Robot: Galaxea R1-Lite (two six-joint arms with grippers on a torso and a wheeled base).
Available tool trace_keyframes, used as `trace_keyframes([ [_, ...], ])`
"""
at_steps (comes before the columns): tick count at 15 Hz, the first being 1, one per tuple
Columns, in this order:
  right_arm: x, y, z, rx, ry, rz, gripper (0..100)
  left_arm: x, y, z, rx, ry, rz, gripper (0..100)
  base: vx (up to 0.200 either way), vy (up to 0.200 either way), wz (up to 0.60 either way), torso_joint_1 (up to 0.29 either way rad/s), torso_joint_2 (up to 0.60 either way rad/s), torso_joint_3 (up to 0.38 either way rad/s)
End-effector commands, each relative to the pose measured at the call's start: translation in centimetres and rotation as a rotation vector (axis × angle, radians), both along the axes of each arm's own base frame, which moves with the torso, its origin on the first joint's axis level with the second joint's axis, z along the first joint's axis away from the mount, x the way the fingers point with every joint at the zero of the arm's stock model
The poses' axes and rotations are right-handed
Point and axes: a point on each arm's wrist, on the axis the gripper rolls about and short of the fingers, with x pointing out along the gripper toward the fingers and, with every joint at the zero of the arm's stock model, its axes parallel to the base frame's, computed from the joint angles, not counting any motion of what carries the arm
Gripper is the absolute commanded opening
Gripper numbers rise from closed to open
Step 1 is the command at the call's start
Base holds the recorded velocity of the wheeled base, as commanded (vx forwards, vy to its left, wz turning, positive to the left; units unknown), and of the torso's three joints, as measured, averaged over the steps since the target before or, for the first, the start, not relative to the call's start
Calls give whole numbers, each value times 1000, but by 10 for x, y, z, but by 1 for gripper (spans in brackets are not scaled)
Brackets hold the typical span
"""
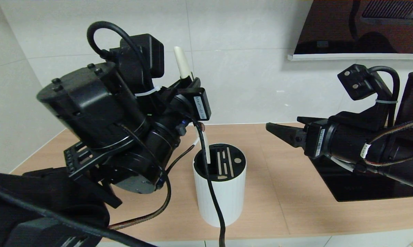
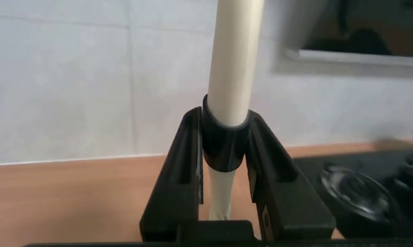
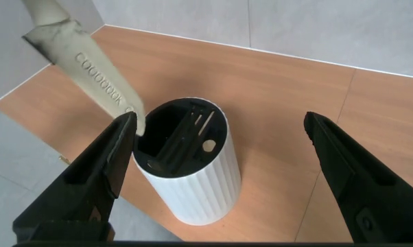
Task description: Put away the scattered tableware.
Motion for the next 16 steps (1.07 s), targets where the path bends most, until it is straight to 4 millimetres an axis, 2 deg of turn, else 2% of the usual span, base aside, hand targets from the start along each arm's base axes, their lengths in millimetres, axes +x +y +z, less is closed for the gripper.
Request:
trace_keyframes([
  [1, 0, 0, -1, -4, 3, 0, 100, 6, -7, -10, 19, 19, 5, 0, 0, 0, 0, 0, 0, 0],
  [13, 1, 1, -2, -5, 5, 0, 100, 19, -18, -31, 42, 44, 5, 0, 0, 0, 0, 0, 0, 0],
  [16, 1, 1, -2, -6, 6, 0, 100, 22, -22, -42, 63, 66, 4, 0, 0, 0, 0, 0, 0, 0],
])
